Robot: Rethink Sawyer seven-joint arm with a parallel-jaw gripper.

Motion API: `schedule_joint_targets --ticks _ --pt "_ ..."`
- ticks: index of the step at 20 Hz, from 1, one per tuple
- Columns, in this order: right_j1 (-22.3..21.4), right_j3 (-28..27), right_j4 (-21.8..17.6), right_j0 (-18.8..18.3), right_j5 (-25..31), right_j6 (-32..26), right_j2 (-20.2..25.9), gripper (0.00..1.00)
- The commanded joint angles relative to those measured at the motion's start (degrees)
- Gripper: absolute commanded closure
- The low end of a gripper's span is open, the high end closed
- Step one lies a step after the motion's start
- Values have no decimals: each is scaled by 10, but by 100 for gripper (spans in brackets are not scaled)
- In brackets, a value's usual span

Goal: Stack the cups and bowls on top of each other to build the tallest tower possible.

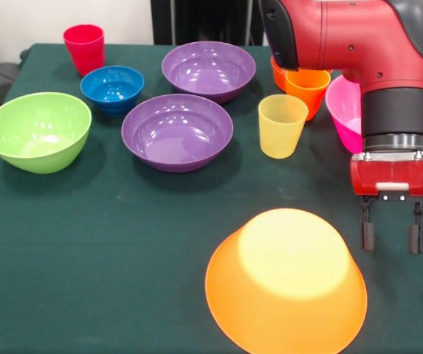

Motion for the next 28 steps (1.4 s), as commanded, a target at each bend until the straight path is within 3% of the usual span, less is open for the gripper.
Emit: schedule_joint_targets --ticks 1,14,28 --pt "-17 -35 -11 -12 16 79 43 0" --pt "45 -113 -69 -44 25 67 74 0" --pt "14 -61 -130 -74 57 68 75 0"
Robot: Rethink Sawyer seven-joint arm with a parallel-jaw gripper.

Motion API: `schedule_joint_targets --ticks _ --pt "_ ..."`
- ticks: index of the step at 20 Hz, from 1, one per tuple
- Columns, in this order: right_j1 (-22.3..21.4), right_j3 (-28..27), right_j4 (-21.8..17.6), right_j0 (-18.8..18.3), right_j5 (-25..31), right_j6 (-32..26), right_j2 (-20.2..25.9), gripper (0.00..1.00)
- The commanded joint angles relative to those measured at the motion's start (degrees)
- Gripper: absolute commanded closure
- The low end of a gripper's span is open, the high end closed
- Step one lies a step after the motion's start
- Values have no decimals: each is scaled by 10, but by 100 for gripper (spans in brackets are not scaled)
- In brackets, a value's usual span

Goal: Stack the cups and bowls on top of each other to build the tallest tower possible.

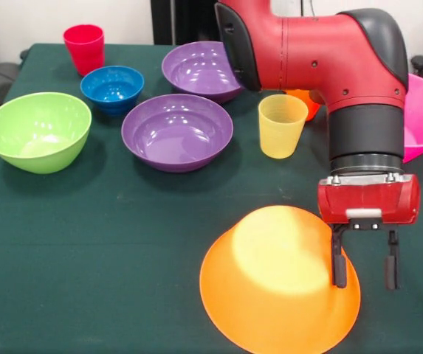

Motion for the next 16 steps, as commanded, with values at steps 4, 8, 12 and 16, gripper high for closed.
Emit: schedule_joint_targets --ticks 4,8,12,16 --pt "-13 28 -66 -16 71 63 54 0" --pt "-18 34 -78 -22 68 63 50 0" --pt "-34 44 -99 -33 62 63 45 0" --pt "-40 37 -125 -45 57 58 46 0"
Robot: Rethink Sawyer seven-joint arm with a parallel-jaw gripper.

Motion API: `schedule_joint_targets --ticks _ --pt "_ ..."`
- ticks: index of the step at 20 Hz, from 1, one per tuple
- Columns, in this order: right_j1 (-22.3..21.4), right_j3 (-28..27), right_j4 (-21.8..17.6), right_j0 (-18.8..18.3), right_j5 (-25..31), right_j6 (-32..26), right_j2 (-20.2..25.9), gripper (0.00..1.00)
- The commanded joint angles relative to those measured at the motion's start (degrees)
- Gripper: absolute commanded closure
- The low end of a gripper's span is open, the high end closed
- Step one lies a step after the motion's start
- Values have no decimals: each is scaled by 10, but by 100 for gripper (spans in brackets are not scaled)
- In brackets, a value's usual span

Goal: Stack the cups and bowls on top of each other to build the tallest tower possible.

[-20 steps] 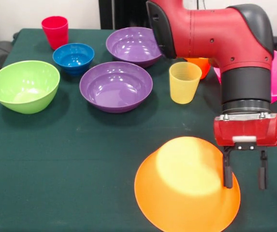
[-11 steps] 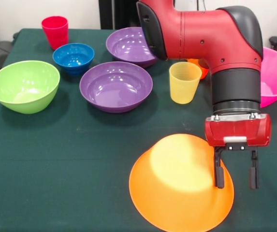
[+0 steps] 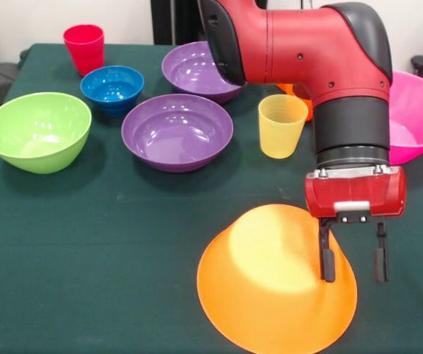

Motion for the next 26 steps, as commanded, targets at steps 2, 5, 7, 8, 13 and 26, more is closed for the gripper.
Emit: schedule_joint_targets --ticks 2,5,7,8,13,26 --pt "-21 25 -70 -27 58 58 41 0" --pt "-20 27 -62 -21 66 52 30 0" --pt "-21 28 -56 -18 87 44 24 0" --pt "-21 29 -60 -24 99 43 30 0" --pt "-25 44 -51 -22 99 57 40 0" --pt "-9 83 23 28 36 97 36 0"
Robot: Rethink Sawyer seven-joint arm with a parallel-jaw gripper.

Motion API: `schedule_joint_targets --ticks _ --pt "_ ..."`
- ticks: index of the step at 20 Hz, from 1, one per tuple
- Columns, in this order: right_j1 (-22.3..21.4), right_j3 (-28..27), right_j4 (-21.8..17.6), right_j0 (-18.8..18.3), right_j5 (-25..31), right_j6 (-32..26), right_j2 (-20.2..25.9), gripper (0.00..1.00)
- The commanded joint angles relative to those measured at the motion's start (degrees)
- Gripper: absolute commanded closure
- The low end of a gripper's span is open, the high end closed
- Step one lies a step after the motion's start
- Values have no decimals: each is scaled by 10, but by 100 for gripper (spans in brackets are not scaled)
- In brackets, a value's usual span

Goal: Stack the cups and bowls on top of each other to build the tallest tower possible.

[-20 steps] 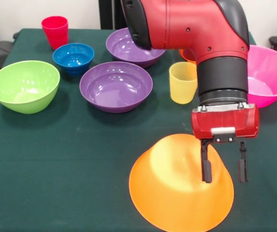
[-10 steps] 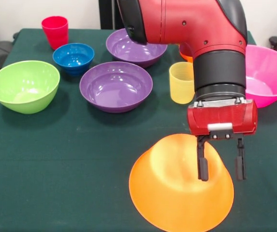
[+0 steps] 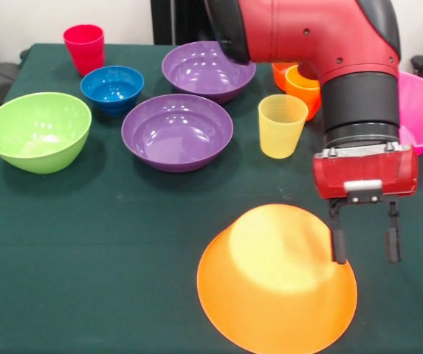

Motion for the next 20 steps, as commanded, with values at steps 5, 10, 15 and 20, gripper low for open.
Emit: schedule_joint_targets --ticks 5,10,15,20 --pt "38 42 9 15 21 99 44 0" --pt "55 33 10 17 -2 100 44 0" --pt "84 16 8 16 -32 99 41 0" --pt "99 2 -6 11 -43 90 43 0"
